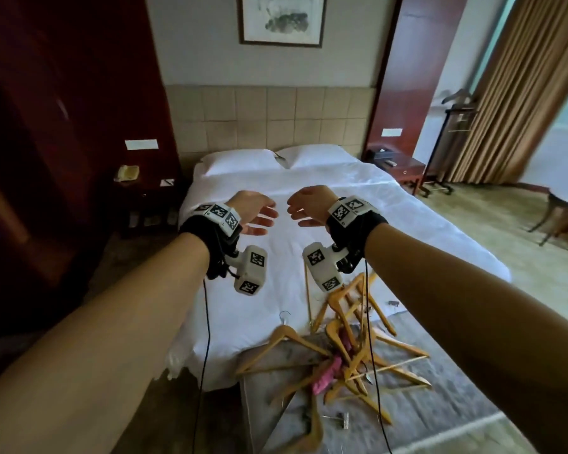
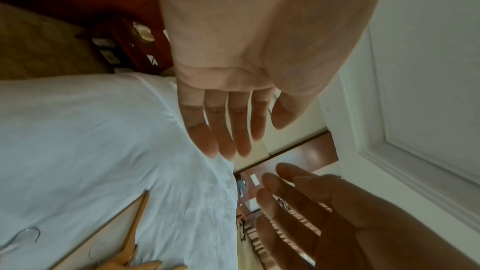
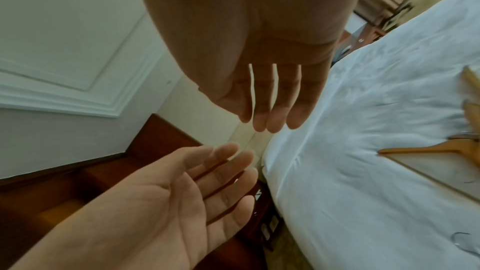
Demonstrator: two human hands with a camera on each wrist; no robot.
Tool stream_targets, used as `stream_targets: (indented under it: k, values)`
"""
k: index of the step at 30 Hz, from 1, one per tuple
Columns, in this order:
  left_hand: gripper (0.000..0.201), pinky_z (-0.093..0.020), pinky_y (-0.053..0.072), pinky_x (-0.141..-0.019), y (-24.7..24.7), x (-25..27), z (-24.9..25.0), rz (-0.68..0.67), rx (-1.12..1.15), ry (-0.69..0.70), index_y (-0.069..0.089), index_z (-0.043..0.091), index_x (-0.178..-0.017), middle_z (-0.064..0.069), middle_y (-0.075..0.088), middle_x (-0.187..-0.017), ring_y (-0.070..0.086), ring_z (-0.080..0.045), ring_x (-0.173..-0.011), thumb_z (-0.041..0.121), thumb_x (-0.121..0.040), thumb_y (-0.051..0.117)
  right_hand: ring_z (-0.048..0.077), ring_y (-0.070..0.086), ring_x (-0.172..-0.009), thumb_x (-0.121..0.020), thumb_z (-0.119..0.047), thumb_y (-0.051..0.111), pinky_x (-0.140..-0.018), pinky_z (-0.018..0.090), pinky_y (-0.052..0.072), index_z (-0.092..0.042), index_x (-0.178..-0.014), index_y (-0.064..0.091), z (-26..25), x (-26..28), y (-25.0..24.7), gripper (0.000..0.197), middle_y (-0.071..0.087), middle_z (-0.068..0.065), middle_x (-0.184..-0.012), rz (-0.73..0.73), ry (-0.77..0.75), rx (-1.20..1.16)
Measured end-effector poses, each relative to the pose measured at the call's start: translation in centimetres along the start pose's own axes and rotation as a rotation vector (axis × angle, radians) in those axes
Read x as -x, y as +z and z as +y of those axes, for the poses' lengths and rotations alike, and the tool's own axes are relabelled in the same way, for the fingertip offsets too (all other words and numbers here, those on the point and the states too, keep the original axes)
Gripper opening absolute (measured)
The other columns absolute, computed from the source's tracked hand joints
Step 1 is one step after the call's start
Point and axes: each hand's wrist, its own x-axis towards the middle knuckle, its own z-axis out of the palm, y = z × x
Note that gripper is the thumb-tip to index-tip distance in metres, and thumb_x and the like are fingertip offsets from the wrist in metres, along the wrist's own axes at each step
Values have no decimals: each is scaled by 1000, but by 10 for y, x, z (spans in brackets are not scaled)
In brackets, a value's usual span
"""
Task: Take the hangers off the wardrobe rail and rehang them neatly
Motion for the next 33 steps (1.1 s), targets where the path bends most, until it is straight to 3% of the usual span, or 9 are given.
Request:
stream_targets:
  k: [4, 9, 14, 19, 25, 27, 29, 33]
  values:
    - [14, -33, 54, -75, 34, -48, -20, -78, 5, -12, 63, 11, -97, -7, 70, -98, 65, -23, -85, 21, -95, 54, 11, 65, -55, -103, -14, 39, -48, 21, 53, -9, -87, 61, 50, -32, -28, 27, 65, 6, -84, 109, 101, -51]
    - [13, -31, 55, -69, 66, -87, -48, -163, 27, -50, 63, 9, -97, -9, 71, -95, 65, -24, -81, 18, -94, 55, 22, 64, -81, -98, -12, 51, -68, 29, 55, -6, -98, 65, 113, -51, -54, 16, 68, 10, -95, 221, 207, -33]
    - [15, -33, 56, -71, 103, -125, -78, -223, 53, -132, 64, 7, -100, -10, 70, -92, 65, -23, -76, 17, -93, 56, 18, 63, -70, -96, -12, 54, -57, 26, 53, -6, -95, 65, 175, -69, -83, 13, 68, 9, -88, 303, 321, -51]
    - [14, -34, 55, -70, 148, -164, -109, -256, 78, -253, 64, 6, -90, -10, 68, -93, 63, -23, -81, 18, -92, 57, 24, 63, -75, -95, -12, 55, -75, 35, 54, -9, -81, 65, 244, -93, -106, 17, 66, 11, -86, 335, 441, -108]
    - [18, -32, 48, -65, 205, -209, -139, -402, 115, -481, 58, 10, -78, -6, 58, -82, 53, -19, -68, 17, -94, 53, 23, 62, -72, -95, -10, 54, -69, 33, 55, -6, -87, 64, 323, -125, -146, 14, 64, 10, -80, 317, 570, -207]
    - [16, -31, 50, -61, 225, -229, -150, -367, 124, -531, 60, 7, -83, -5, 60, -81, 55, -19, -67, 17, -94, 53, 21, 60, -69, -95, -10, 55, -65, 31, 54, -8, -81, 62, 350, -141, -165, 16, 62, 7, -76, 296, 614, -233]
    - [12, -29, 51, -57, 246, -249, -161, -293, 122, -580, 59, 7, -86, -6, 60, -78, 55, -18, -65, 15, -93, 54, 20, 62, -72, -94, -14, 57, -70, 35, 54, -16, -79, 58, 381, -158, -183, 15, 63, 5, -79, 252, 660, -241]
    - [22, -22, 37, -44, 289, -291, -188, -161, 168, -689, 49, 13, -70, -1, 48, -59, 43, -13, -51, 12, -91, 48, 24, 65, -85, -90, -21, 60, -78, 38, 57, -17, -91, 60, 474, -202, -210, 3, 65, 7, -95, 214, 743, -329]
